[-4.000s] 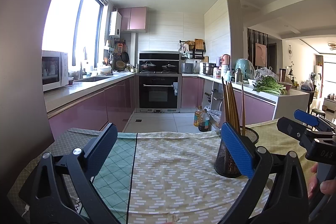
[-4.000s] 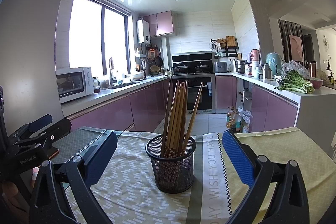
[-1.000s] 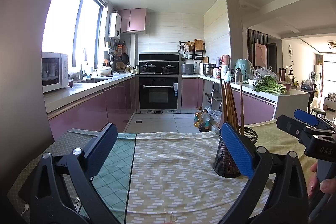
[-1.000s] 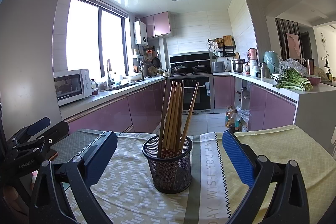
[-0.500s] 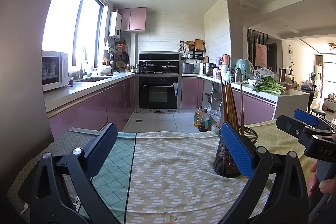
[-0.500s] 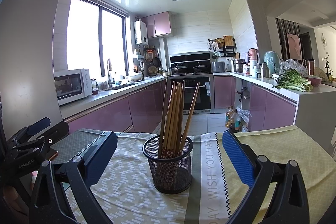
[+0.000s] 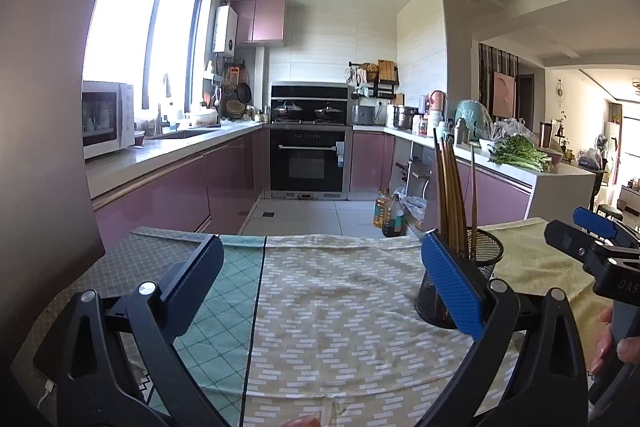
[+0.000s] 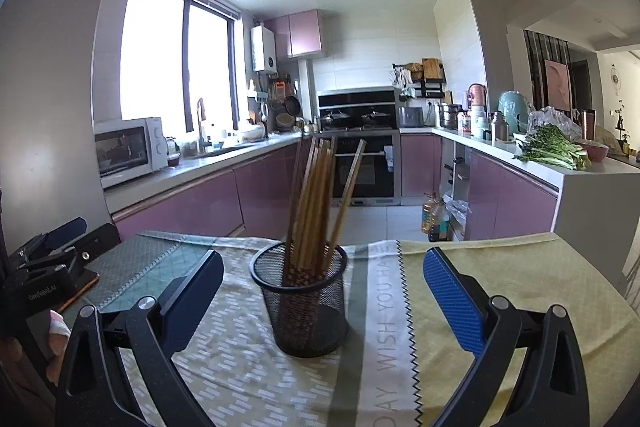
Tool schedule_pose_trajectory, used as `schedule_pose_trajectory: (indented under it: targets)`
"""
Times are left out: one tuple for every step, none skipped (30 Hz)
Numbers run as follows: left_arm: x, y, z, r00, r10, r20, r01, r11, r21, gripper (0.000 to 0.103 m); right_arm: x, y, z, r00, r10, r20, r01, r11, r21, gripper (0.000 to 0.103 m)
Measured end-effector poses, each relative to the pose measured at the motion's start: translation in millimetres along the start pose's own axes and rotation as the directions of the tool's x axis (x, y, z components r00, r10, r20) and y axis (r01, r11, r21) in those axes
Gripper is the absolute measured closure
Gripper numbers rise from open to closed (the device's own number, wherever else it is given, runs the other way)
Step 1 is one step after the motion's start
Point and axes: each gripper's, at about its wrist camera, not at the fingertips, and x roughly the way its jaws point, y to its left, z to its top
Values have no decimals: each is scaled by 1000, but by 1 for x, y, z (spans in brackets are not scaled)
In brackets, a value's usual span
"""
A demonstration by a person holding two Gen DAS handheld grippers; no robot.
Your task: Organize utensils
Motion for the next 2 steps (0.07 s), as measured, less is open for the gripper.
schedule_pose_trajectory:
  targets:
    - [6,4,-1,999,0,-33,0,1000,0,6,4,-8,-1,999,-14,-31,14,1000,0,6]
    - [12,8,-3,998,3,-60,-4,1000,-3,6,11,-22,-3,996,-46,-79,46,999,-2,6]
